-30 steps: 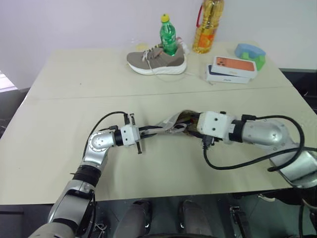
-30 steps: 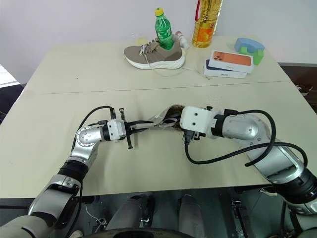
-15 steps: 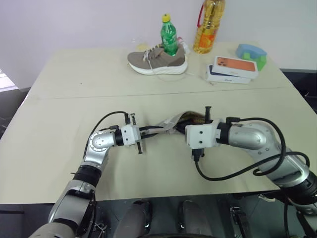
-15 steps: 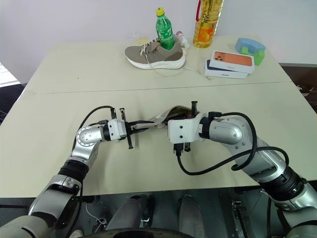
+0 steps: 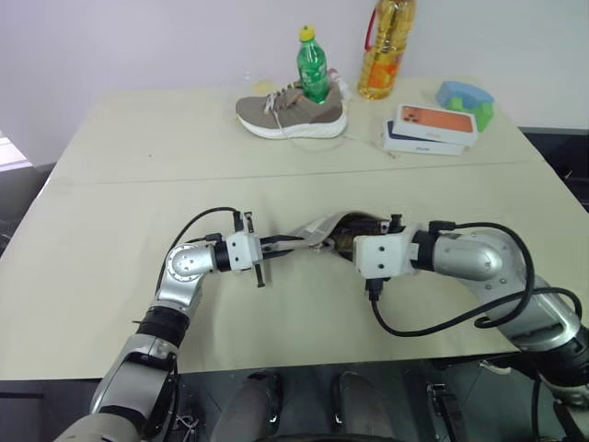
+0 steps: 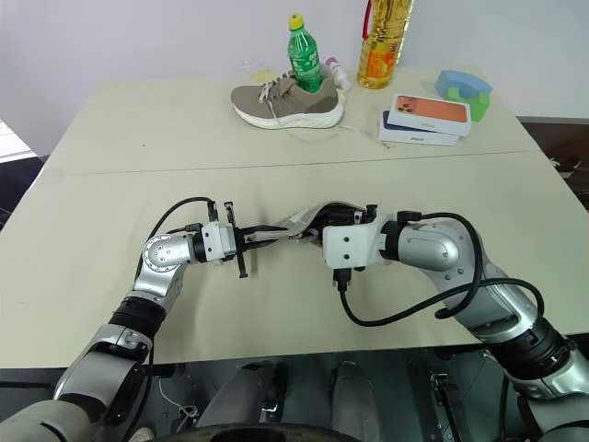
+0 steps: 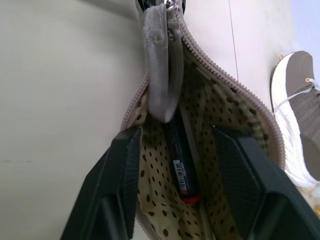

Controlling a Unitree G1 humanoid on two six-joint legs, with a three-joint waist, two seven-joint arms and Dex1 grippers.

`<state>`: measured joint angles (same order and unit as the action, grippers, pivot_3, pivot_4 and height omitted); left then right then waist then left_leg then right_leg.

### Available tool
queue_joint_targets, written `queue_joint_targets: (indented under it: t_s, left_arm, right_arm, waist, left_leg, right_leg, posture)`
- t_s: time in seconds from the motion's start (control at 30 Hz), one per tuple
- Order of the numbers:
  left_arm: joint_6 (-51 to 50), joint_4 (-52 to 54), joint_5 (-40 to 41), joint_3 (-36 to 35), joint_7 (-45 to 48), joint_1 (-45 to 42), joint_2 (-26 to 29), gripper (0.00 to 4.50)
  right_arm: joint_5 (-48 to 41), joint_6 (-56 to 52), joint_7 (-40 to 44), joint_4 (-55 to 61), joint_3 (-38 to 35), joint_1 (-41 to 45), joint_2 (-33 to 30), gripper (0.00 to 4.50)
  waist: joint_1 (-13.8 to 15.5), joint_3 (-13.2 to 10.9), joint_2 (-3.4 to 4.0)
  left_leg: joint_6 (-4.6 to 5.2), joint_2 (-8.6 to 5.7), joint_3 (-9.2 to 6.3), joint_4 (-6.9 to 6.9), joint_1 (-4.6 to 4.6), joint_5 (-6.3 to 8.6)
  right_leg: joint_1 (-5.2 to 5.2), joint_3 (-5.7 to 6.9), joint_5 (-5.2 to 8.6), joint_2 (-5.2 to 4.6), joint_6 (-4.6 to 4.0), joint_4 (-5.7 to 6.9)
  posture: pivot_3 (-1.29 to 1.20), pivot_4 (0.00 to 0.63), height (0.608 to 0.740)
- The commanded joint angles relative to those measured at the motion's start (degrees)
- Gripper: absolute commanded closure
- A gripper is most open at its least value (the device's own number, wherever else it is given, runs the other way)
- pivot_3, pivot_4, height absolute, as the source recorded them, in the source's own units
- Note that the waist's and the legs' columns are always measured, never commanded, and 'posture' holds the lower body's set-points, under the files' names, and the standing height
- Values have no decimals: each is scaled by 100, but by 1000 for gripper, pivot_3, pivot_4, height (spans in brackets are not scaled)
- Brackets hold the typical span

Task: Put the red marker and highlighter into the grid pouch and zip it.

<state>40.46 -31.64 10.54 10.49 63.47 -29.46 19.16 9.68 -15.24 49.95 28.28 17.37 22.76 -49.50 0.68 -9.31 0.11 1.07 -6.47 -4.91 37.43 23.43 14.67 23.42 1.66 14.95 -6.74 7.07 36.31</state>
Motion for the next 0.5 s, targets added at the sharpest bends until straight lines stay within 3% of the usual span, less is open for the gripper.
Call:
queue_joint_targets:
  t_s: [0.03,0.17,0.27,0.37,0.5]
  left_arm:
    - [20,129,78,-57,-41,-37,-19,4500]
    - [14,140,76,-60,-46,-36,-24,4500]
    - [9,147,78,-63,-46,-39,-26,4500]
    - [12,141,76,-65,-46,-45,-29,4500]
    - [19,109,63,-70,-43,-62,-25,4500]
  right_arm:
    - [75,132,-35,105,48,32,233,2083]
    - [191,226,-112,65,122,54,532,2083]
    - [241,243,-125,32,105,85,686,2856]
    - [257,246,-122,30,48,69,745,4326]
    - [181,265,-106,82,-170,11,709,4432]
  waist:
    - [1,0,0]
    - [5,0,0]
    - [4,0,0]
    - [4,0,0]
    - [4,0,0]
  left_leg:
    - [0,0,0,0,0,0]
    - [0,-1,0,1,0,0]
    - [0,-1,0,1,0,0]
    - [0,-2,0,2,0,0]
    - [-1,-2,0,2,0,0]
  right_leg:
    - [0,0,0,1,0,0]
    - [-1,0,0,0,0,0]
    - [-1,0,0,0,0,1]
    - [-1,0,0,0,0,1]
    - [0,0,0,1,0,1]
  posture:
    - [0,150,740]
    - [0,150,740]
    - [0,150,740]
    - [0,150,740]
    - [0,150,740]
